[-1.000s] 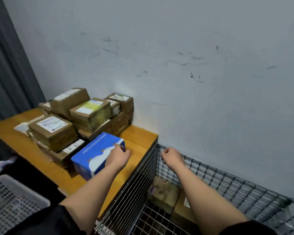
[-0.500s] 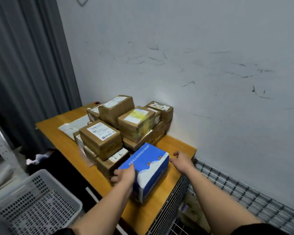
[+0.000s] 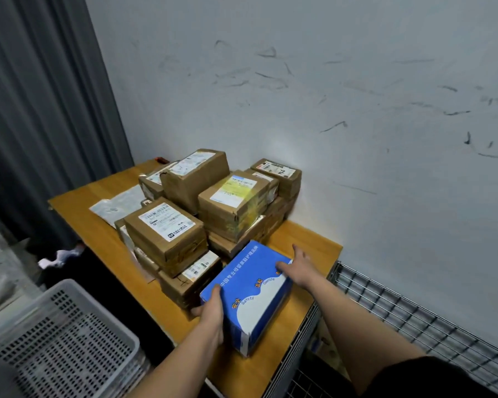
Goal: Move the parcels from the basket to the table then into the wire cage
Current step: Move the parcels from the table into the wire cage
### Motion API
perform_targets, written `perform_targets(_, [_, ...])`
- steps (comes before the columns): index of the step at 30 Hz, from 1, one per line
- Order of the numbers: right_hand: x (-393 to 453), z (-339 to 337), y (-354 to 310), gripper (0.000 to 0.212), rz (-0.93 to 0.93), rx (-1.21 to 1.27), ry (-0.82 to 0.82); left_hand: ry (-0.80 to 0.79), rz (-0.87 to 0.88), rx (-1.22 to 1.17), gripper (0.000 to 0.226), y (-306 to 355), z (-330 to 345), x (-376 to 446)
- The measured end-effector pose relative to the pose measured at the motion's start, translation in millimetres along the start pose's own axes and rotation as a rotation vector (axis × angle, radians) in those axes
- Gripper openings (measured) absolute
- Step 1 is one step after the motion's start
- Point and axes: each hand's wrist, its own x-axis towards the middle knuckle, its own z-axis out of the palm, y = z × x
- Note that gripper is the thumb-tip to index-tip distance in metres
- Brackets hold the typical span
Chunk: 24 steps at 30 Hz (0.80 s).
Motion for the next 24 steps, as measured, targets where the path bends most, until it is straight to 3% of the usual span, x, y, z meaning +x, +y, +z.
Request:
perform_targets(9, [29.5,13.9,8.6,0.075,0.04,0.093,-0.087,-0.063,0.035,-0.043,0.064,-16.4,14.0,14.0])
perform_targets(12, [31.8,21.3,10.6,0.062,0.034,0.218,-0.042,-0.059,0.047,-0.069,0.064,-18.8,17.8,15.0])
perform_targets(18, [17.8,11.0,23.2,0.055,0.082,0.174,0.042,-0.071,0.092,-0.066,0.058,-28.3,22.7,14.5])
perform_targets(22, [-1.5,-10.9,55.6,0.066,0.144,0.175,0.079,-0.112,0.134,0.0,0.071,-35.8,33.9,-11.2])
perform_targets(24, [-14.0,-24.4,75.1,0.066,0.157,0.229,0.105,-0.136,0.132,0.067,0.091,-44.3,45.2,-13.5])
